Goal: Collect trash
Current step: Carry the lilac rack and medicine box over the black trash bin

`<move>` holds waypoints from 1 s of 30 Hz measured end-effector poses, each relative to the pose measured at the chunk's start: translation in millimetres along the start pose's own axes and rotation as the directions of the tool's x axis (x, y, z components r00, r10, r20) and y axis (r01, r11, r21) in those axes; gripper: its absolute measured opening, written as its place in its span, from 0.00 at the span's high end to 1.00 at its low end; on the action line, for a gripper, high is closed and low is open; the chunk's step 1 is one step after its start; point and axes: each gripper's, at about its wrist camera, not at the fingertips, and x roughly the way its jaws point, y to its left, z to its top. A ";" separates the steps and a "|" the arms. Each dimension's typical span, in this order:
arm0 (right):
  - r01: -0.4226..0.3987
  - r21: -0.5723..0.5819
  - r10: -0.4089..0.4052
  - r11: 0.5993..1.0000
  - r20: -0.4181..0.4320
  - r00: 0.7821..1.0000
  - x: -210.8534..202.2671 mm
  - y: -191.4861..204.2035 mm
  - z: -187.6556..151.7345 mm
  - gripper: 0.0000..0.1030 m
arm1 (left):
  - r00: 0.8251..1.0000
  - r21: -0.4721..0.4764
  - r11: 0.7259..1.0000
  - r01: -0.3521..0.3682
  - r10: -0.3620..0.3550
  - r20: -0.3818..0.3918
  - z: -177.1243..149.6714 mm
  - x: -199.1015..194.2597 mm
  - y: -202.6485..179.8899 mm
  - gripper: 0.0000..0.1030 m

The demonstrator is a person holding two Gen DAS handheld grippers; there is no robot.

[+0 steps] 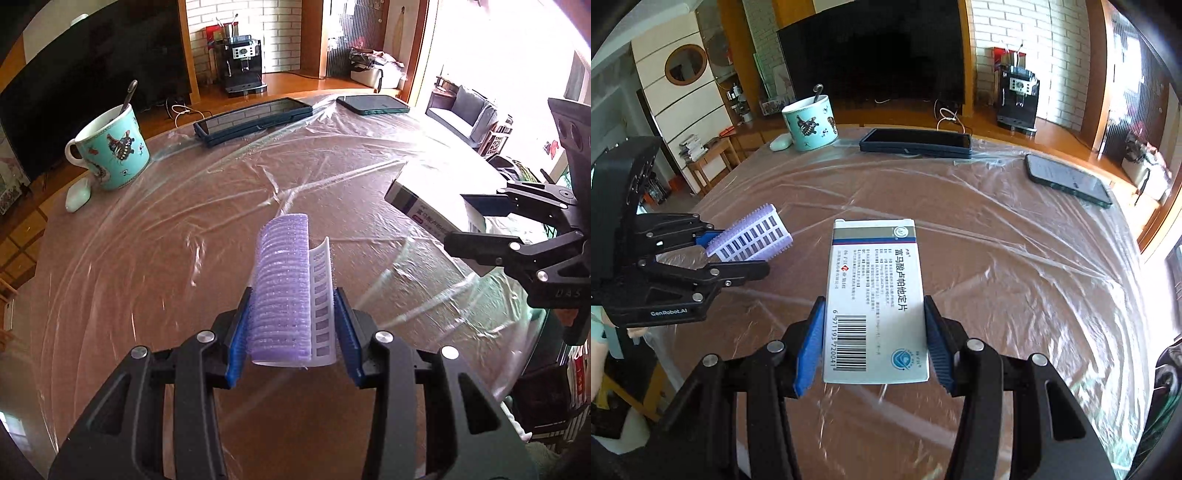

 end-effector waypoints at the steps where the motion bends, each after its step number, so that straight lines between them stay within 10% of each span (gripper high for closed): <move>1: -0.007 0.000 0.007 1.000 0.004 1.000 -3.2 1.8 -1.9 0.51 | 1.000 0.004 1.000 -0.005 0.005 0.005 -3.1 -3.3 -3.1 0.58; 30: -0.124 -0.084 0.128 0.989 0.050 0.990 -91.1 64.6 -84.7 0.51 | 0.995 0.060 0.997 0.051 -0.055 0.078 -88.0 -94.6 -53.8 0.58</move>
